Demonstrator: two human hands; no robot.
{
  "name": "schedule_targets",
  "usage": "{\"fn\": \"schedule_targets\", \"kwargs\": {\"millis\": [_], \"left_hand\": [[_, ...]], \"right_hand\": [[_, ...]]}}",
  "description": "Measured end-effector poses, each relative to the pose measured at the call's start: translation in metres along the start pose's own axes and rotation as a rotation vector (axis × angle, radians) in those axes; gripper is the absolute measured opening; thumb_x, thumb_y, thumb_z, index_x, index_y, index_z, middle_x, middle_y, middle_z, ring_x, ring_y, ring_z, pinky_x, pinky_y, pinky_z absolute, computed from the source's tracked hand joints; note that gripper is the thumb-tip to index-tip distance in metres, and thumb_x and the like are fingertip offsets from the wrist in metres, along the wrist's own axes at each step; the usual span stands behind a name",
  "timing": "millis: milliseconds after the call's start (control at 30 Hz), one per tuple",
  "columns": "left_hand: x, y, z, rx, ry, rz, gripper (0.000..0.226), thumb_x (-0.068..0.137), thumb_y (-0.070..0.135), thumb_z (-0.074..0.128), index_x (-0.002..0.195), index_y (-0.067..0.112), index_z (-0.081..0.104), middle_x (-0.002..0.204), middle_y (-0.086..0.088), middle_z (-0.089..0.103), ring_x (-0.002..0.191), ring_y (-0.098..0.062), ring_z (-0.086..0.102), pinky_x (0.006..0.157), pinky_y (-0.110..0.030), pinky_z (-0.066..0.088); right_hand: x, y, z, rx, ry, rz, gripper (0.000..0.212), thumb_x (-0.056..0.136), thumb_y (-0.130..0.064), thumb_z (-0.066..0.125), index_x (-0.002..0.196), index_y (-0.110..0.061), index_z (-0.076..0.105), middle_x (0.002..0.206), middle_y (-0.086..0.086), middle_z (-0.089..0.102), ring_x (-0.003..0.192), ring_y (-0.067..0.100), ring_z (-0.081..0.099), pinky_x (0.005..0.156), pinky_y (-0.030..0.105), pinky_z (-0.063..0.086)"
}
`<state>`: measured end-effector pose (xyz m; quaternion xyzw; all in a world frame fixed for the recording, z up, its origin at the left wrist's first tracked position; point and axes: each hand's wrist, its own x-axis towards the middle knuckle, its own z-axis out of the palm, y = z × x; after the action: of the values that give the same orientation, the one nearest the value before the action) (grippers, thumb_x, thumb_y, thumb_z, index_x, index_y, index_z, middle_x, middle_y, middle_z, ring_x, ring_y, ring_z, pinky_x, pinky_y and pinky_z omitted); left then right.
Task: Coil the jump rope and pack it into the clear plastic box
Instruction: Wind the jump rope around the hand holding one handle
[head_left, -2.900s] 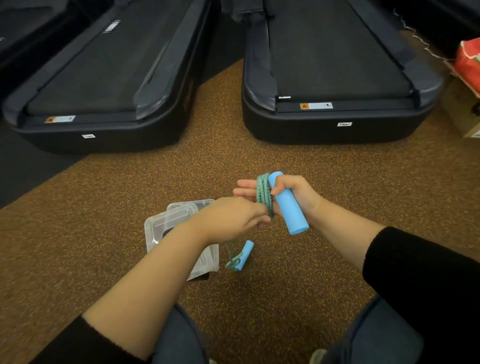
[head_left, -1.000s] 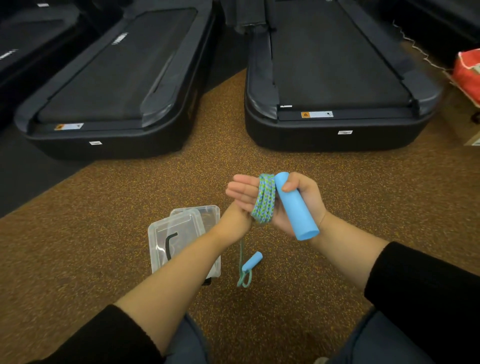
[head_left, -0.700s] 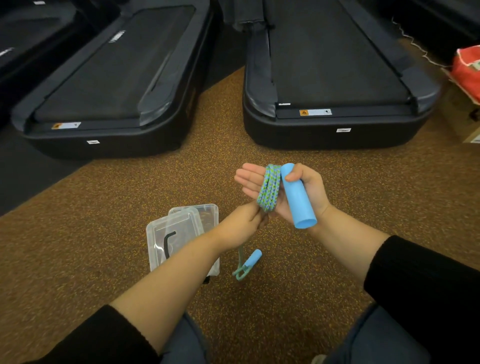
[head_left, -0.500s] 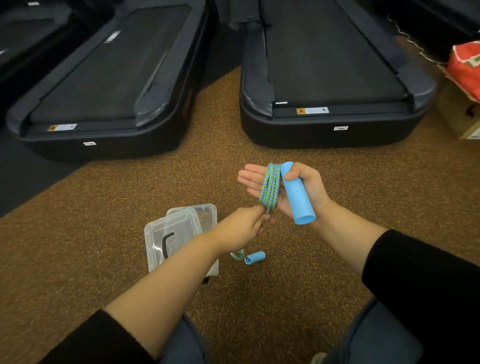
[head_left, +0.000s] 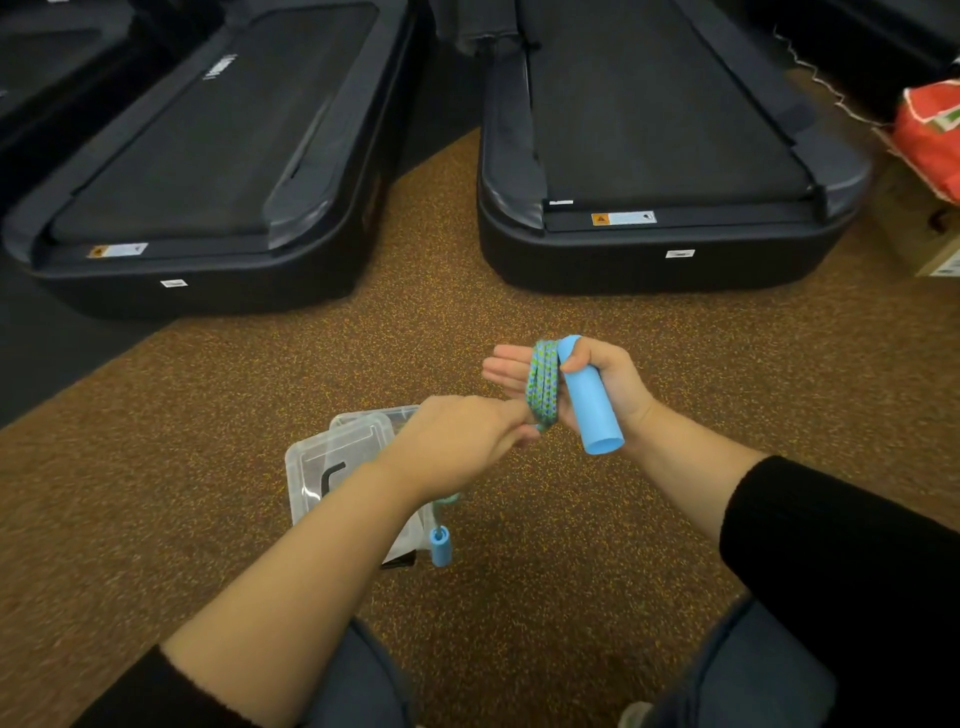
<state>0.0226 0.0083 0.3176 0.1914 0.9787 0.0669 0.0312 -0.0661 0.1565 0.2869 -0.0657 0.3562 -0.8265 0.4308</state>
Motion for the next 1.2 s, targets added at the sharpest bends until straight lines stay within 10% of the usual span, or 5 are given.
{"fn": "schedule_targets", "kwargs": {"millis": [333, 433, 567, 733, 1200], "left_hand": [[-0.003, -0.017, -0.009, -0.037, 0.129, 0.015, 0.046, 0.084, 0.062, 0.025, 0.087, 0.026, 0.052, 0.089, 0.008, 0.064, 0.087, -0.014, 0.061, 0.063, -0.03, 0.039], [-0.005, -0.027, -0.011, -0.069, 0.191, -0.012, 0.054, 0.079, 0.066, 0.016, 0.088, 0.027, 0.052, 0.088, 0.006, 0.065, 0.085, -0.014, 0.061, 0.066, -0.03, 0.043], [-0.006, -0.033, -0.014, -0.155, 0.206, -0.048, 0.053, 0.079, 0.065, 0.019, 0.092, 0.03, 0.057, 0.09, 0.008, 0.067, 0.088, -0.012, 0.06, 0.072, -0.03, 0.044], [-0.007, -0.038, -0.015, -0.234, 0.191, -0.076, 0.048, 0.079, 0.064, 0.024, 0.089, 0.031, 0.057, 0.087, 0.011, 0.065, 0.086, -0.011, 0.056, 0.074, -0.032, 0.045], [-0.002, -0.052, -0.002, -0.71, 0.281, -0.183, 0.023, 0.092, 0.037, 0.044, 0.069, 0.034, 0.046, 0.06, 0.01, 0.049, 0.059, -0.003, 0.044, 0.059, -0.013, 0.034]], "right_hand": [[0.001, 0.021, 0.001, -0.27, 0.112, 0.211, 0.067, 0.036, -0.018, 0.072, 0.097, 0.001, 0.056, 0.106, 0.022, 0.044, 0.093, 0.037, 0.039, 0.09, 0.05, 0.027], [-0.002, 0.024, 0.005, -0.203, 0.013, 0.249, 0.07, 0.035, -0.014, 0.073, 0.101, 0.002, 0.055, 0.111, 0.024, 0.048, 0.104, 0.039, 0.045, 0.107, 0.051, 0.03], [-0.006, 0.026, 0.011, -0.134, -0.189, 0.345, 0.076, 0.041, -0.013, 0.072, 0.111, 0.01, 0.053, 0.108, 0.029, 0.063, 0.102, 0.039, 0.062, 0.095, 0.043, 0.049], [-0.01, 0.025, 0.02, -0.177, -0.333, 0.488, 0.071, 0.049, -0.021, 0.066, 0.113, 0.01, 0.061, 0.114, 0.026, 0.064, 0.113, 0.033, 0.059, 0.107, 0.04, 0.035], [-0.018, 0.009, 0.035, -0.067, -0.375, 0.357, 0.061, 0.045, -0.017, 0.068, 0.101, 0.008, 0.066, 0.102, 0.025, 0.068, 0.099, 0.033, 0.065, 0.095, 0.042, 0.047]]}}
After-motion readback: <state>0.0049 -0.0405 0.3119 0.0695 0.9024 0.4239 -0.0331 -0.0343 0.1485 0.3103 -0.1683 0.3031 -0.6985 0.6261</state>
